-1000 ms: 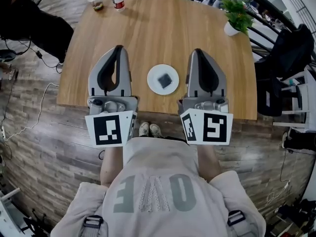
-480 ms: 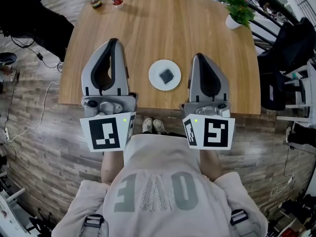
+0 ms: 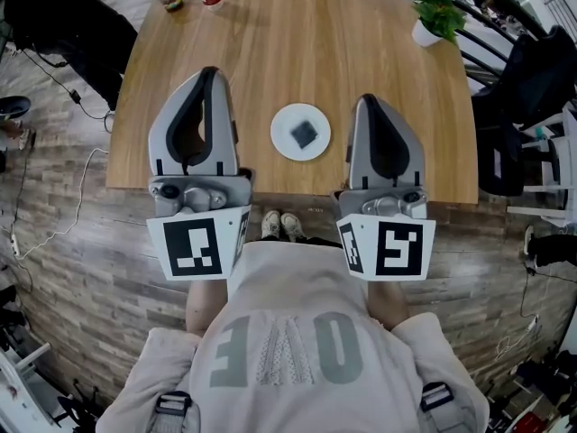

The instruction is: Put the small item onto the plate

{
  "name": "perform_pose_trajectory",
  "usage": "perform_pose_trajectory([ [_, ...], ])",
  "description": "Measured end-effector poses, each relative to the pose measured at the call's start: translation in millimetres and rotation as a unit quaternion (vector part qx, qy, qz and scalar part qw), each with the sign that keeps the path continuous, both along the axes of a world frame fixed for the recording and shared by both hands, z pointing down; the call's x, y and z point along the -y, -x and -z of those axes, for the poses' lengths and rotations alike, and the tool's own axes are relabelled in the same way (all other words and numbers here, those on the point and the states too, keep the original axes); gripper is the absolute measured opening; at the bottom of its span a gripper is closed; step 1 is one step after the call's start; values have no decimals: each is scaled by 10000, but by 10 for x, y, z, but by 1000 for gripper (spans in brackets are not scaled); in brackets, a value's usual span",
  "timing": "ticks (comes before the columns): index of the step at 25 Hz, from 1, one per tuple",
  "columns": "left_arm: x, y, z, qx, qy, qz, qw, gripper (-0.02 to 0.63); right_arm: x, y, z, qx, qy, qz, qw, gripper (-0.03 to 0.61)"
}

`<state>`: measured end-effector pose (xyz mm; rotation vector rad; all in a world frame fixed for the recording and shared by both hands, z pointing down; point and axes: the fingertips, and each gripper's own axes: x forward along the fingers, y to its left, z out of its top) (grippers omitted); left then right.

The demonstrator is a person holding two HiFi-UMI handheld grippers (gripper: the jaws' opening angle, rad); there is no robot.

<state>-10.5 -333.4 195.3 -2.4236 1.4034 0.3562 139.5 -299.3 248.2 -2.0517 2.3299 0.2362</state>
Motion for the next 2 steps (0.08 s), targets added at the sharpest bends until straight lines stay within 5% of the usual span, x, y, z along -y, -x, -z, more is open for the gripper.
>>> perform_pose_trajectory([
  [2,-1,-9,-14,59,30,9,10000,9,-16,-2,36,-21,-45,-7,10000,17],
])
